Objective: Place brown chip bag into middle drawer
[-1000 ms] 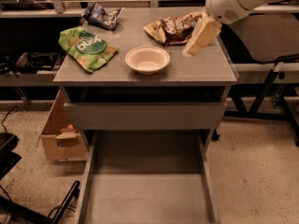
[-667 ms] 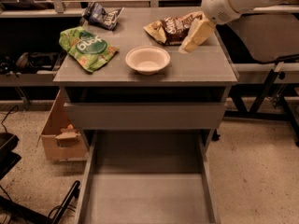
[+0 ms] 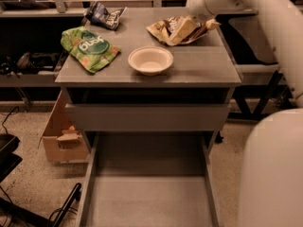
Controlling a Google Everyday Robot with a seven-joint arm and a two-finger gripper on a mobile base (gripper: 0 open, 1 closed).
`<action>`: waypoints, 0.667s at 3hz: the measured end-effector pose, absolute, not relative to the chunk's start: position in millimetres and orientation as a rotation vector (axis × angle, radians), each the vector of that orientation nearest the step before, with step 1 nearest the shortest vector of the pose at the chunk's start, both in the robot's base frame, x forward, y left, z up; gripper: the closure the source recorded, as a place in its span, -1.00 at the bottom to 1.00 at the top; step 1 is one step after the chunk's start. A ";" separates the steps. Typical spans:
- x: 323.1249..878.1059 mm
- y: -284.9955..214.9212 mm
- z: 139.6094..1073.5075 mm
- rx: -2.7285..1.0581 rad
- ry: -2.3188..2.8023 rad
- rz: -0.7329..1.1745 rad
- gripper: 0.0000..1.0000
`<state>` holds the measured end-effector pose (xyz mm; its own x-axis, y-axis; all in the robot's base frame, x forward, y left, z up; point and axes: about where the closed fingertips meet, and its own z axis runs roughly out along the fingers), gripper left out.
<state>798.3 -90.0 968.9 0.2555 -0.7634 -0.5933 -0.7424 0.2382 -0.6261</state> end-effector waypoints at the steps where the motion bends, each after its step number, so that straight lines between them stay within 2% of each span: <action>1: 844.1 -79.8 953.4 -1.470 1.495 -0.049 -1.00; 2: 874.2 -80.9 930.7 -1.442 1.558 -0.079 -1.00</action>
Offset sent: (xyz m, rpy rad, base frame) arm 0.1307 -0.0005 -0.0516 -0.0319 0.0399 -0.1695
